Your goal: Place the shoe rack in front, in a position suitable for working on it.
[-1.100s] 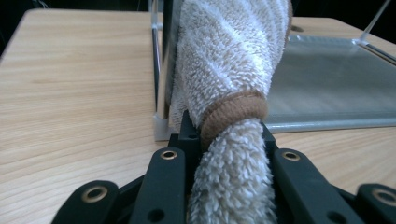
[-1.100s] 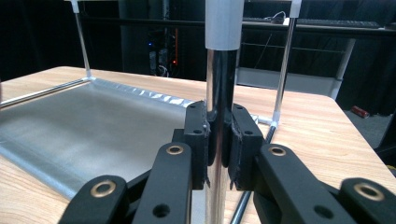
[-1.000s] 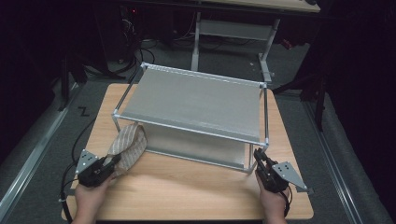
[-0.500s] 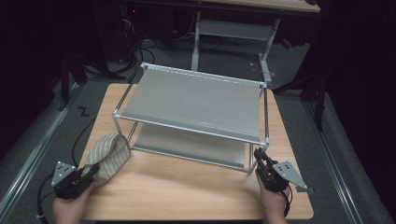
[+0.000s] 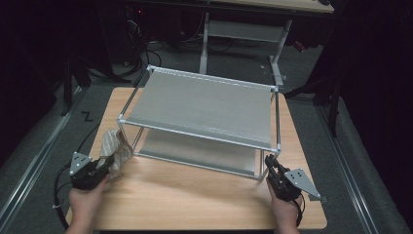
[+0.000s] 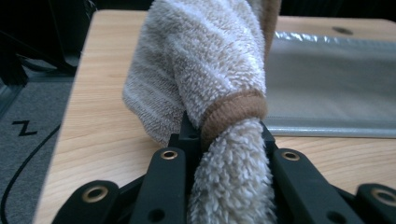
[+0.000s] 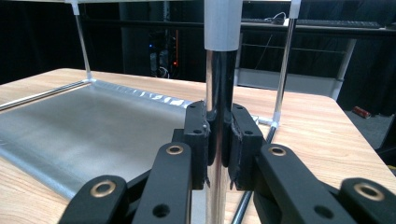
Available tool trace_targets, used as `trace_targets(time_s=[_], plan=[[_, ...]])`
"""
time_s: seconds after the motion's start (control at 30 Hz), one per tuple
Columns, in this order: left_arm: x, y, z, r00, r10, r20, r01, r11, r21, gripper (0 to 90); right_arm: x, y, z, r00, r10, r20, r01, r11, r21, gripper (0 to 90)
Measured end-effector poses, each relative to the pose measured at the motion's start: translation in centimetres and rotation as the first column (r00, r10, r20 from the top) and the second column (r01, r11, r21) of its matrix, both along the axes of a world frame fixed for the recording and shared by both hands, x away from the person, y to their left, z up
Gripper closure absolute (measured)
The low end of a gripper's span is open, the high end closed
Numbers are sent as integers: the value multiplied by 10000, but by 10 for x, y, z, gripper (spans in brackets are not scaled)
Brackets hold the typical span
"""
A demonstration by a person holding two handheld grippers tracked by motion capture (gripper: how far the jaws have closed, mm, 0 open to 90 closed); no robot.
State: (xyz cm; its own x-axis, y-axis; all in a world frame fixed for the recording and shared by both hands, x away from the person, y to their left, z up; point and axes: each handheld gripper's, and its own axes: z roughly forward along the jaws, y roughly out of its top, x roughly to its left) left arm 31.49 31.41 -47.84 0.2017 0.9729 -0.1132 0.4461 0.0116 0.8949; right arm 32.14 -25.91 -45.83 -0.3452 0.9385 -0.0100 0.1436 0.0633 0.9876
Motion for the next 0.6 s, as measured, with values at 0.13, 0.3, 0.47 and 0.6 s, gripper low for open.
trace_targets(time_s=[0.13,0.3,0.47,0.6], plan=[[8,-4,-2,9999,-54,-141,54,10000,33,739,0,0,0,10000,10,-5,-10,10000,-1,803],[10,-7,18,9987,-180,486,181,9998,-10,739,0,-1,0,10000,-3,9,3,10000,21,803],[7,-10,49,9888,-289,1464,322,9993,-201,739,0,-1,0,10000,-15,-9,15,10000,49,803],[8,-13,42,9918,-449,1193,458,9989,-42,739,0,-1,0,10000,-20,-15,20,10000,62,803]])
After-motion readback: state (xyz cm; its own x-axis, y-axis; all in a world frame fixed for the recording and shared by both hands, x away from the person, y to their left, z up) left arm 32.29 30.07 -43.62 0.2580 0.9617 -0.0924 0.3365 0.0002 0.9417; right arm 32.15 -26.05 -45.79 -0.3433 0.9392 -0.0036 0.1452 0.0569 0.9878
